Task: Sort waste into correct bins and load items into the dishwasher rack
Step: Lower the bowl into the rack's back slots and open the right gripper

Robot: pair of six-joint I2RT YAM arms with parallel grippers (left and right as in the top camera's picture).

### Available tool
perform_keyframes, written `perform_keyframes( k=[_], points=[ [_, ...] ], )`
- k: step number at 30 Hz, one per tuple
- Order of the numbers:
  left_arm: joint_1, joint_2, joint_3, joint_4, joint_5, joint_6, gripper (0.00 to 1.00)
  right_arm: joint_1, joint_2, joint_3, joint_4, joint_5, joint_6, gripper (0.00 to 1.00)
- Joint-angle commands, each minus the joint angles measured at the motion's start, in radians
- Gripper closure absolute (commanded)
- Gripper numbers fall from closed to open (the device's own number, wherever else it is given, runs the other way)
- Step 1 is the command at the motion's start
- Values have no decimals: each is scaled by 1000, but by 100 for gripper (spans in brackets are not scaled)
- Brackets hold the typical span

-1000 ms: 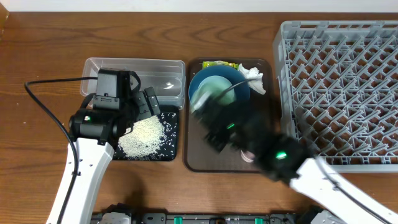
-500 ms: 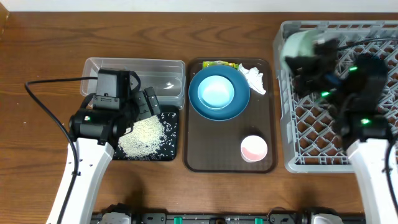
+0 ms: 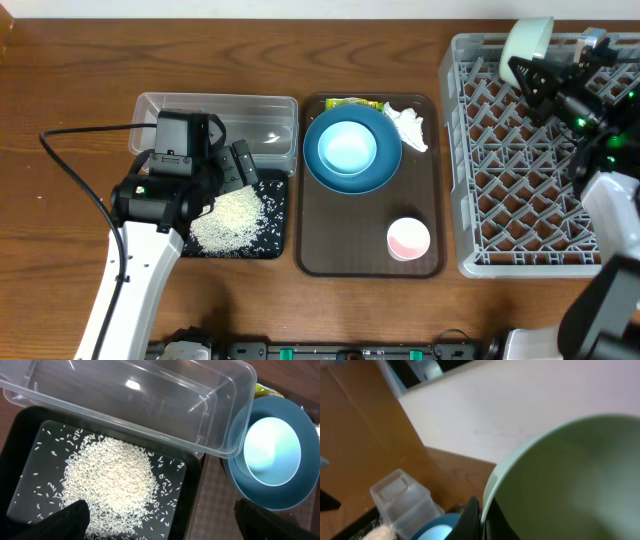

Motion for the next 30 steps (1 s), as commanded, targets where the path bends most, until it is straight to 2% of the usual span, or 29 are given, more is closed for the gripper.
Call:
perform_keyframes(
  k=[1, 10, 19, 30],
  points=[
    [3, 1, 22, -2, -2, 10, 5, -8, 79, 10, 85, -31, 146, 99],
    [3, 1, 22, -3, -2, 10, 5, -8, 272, 22, 205, 71, 158, 99],
    [3, 1, 22, -2, -2, 10, 5, -8, 380, 66, 212, 69, 159, 99],
    [3, 1, 22, -3, -2, 10, 5, -28, 384, 66, 48, 64, 187, 99]
  ],
)
